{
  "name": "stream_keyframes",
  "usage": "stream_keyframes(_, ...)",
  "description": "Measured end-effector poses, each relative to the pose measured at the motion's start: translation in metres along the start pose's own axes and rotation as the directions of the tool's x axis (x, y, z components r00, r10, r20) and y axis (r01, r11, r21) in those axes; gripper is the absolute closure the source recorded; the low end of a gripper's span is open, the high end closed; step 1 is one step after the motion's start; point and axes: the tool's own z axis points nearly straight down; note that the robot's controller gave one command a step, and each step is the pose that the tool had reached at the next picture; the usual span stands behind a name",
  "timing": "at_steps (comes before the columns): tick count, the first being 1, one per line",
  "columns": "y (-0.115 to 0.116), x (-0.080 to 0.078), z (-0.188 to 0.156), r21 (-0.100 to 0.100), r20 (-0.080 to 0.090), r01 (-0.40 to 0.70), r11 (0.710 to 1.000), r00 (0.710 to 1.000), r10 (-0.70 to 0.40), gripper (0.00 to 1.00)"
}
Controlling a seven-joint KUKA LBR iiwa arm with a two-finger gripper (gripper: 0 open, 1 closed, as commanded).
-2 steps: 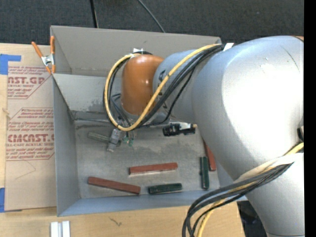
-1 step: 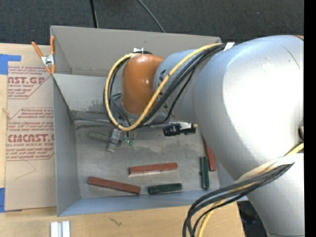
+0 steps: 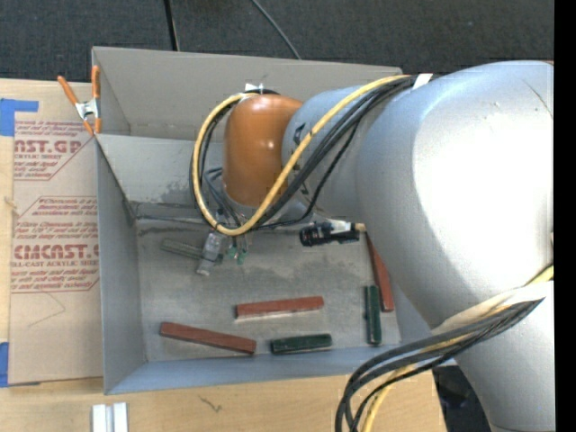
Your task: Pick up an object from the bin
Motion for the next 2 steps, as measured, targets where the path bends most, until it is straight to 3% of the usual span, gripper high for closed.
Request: stream_keyframes(2,0.0,0.001,-0.024,0.002,-0.001,0.001,1.0,1.0,-0.001,1.0)
